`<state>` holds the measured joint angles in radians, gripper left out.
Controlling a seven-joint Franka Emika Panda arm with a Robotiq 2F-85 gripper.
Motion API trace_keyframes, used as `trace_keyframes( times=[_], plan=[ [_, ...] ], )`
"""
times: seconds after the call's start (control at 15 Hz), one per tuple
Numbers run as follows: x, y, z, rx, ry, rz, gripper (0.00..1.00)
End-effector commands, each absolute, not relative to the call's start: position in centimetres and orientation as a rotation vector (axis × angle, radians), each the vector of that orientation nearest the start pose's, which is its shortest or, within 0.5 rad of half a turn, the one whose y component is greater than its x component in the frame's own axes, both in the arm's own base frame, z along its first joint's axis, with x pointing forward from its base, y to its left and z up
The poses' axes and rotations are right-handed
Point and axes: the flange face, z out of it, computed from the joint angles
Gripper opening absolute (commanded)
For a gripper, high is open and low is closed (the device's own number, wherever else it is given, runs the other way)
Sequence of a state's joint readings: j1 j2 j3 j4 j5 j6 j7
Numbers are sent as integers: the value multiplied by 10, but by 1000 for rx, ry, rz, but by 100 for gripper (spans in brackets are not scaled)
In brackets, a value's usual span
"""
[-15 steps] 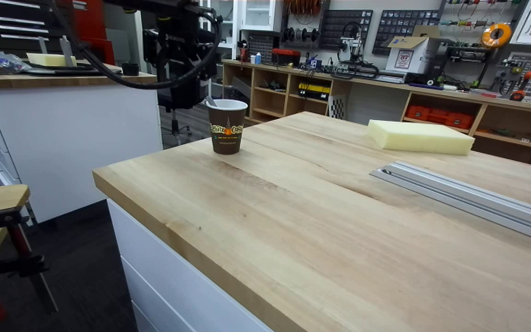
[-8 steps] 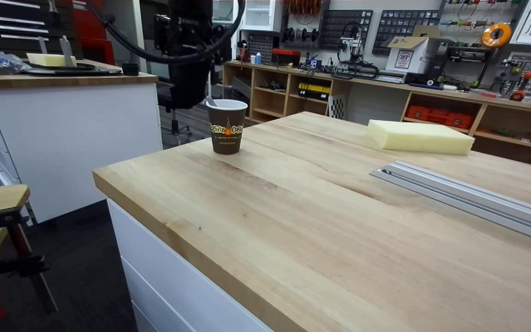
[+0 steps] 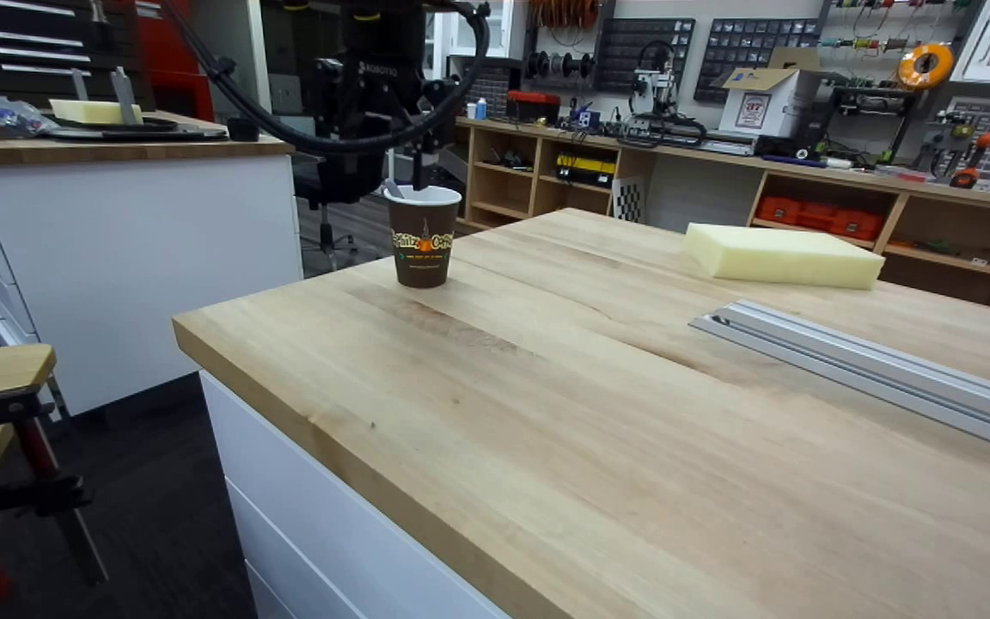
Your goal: Take the marker out of the cup and put it on the counter
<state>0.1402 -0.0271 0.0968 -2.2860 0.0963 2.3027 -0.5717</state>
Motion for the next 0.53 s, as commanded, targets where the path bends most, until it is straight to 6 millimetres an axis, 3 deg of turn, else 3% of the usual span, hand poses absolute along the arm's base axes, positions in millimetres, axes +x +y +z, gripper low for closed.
trace_keyframes(
  times=[0.0, 0.13, 0.2, 0.27, 0.47],
  plan=[
    [510, 115, 368, -2881, -1141, -109, 67],
    [511, 115, 367, -2880, -1133, -119, 56],
    [511, 115, 366, -2879, -1129, -126, 65],
    [511, 116, 368, -2877, -1128, -137, 87],
    [513, 116, 371, -2874, -1129, -176, 98]
  ],
)
